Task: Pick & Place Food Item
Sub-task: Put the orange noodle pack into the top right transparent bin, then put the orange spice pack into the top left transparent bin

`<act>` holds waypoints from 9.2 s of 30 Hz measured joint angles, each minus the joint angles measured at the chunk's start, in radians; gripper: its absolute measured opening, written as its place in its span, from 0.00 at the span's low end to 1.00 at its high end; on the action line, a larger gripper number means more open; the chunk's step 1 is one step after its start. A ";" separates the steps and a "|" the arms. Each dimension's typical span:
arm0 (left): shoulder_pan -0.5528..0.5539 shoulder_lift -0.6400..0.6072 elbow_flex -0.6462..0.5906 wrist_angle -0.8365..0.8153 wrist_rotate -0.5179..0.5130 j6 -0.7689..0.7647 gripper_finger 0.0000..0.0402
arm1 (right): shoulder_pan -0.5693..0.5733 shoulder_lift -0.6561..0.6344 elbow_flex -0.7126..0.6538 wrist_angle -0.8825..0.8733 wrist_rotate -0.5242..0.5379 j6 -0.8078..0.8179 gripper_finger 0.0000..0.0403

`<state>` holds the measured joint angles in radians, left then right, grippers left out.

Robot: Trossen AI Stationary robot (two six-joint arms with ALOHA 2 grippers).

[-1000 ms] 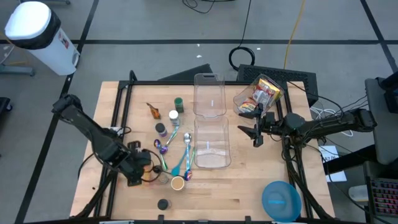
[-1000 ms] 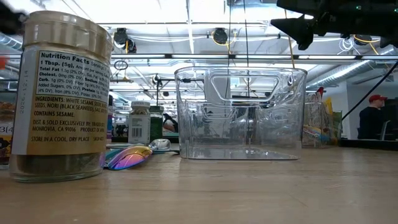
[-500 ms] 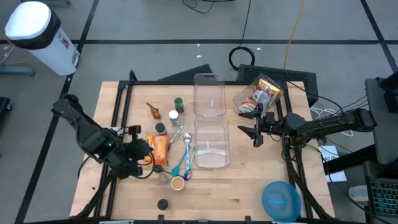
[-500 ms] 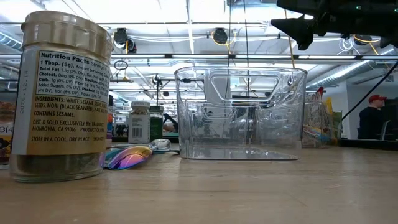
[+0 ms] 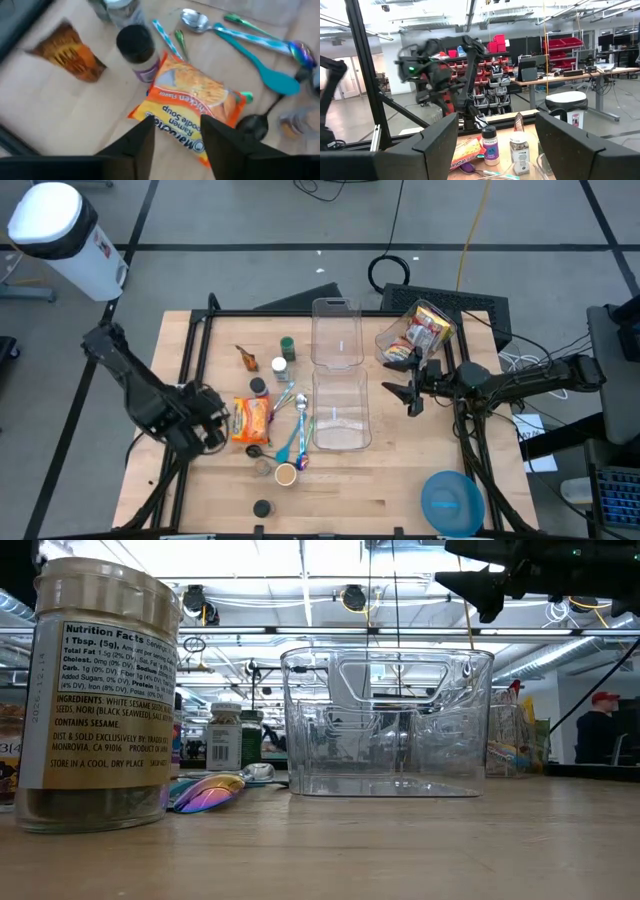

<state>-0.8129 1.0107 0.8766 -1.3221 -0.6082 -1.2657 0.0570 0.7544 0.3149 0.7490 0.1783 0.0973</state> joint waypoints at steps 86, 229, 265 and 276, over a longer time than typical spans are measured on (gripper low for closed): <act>0.426 -0.147 -0.207 1.401 0.072 1.247 0.01 | 0.076 0.131 0.000 0.177 0.008 -0.026 0.64; 0.611 0.166 -0.115 1.603 0.190 1.301 0.64 | -0.197 -0.028 -0.231 0.003 1.032 -0.200 0.55; 0.645 -0.010 -0.161 1.391 0.132 1.204 0.63 | 0.344 -0.027 -0.047 0.252 0.609 -0.555 0.71; 0.717 -0.256 -0.344 1.098 -0.304 0.816 0.63 | 0.344 -0.027 -0.047 0.256 0.610 -0.554 0.71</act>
<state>-0.0957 0.7543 0.5325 -0.2246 -0.9125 -0.4498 0.4011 0.7274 0.2684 1.0051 0.7879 -0.4569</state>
